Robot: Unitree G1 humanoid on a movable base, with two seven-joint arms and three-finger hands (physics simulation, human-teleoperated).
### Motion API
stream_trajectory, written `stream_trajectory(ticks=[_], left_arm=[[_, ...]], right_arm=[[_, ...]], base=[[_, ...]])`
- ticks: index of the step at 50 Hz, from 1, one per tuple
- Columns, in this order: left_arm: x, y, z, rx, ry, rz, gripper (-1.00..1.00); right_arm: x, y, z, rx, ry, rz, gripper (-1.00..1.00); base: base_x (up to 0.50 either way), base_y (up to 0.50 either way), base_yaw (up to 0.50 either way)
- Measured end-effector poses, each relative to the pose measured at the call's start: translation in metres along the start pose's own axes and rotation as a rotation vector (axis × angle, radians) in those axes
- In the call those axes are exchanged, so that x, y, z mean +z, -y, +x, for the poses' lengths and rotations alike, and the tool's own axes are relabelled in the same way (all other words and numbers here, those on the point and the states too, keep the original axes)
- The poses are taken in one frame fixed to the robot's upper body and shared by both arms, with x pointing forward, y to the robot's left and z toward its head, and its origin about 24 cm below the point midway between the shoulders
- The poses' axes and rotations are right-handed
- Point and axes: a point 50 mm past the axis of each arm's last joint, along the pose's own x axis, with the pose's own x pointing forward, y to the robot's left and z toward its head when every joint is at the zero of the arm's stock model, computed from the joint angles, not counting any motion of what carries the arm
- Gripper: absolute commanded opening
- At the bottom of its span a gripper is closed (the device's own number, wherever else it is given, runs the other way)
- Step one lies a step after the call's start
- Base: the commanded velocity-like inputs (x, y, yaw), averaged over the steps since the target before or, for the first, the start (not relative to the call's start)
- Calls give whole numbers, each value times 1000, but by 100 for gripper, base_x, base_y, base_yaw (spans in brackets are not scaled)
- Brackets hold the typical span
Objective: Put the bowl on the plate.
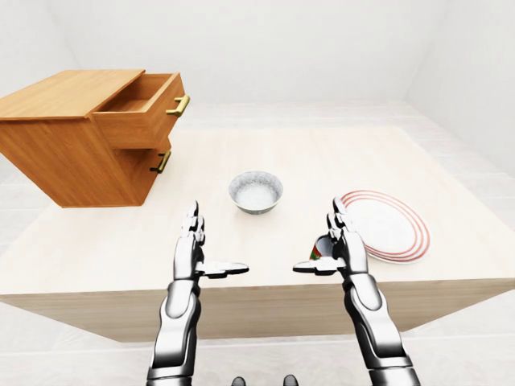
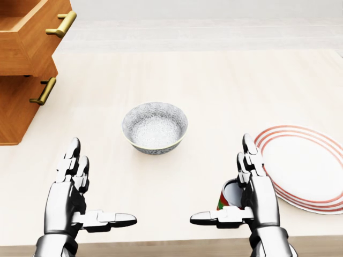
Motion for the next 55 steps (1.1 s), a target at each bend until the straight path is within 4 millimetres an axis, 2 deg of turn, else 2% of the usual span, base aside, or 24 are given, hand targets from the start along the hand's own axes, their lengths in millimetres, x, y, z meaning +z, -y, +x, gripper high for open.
stream_trajectory(ticks=[21, 40, 55], left_arm=[[-1, -8, 6, -6, -4, 76, 100], [13, -9, 9, -16, 24, 113, 100], [20, -9, 9, -23, 37, 128, 100]], right_arm=[[1, 3, 4, 11, -1, -17, 100], [11, 4, 4, 9, 9, -43, 100], [19, 4, 4, 6, 35, -44, 100]], base=[[0, 0, 0], [0, 0, 0], [0, -19, 0]])
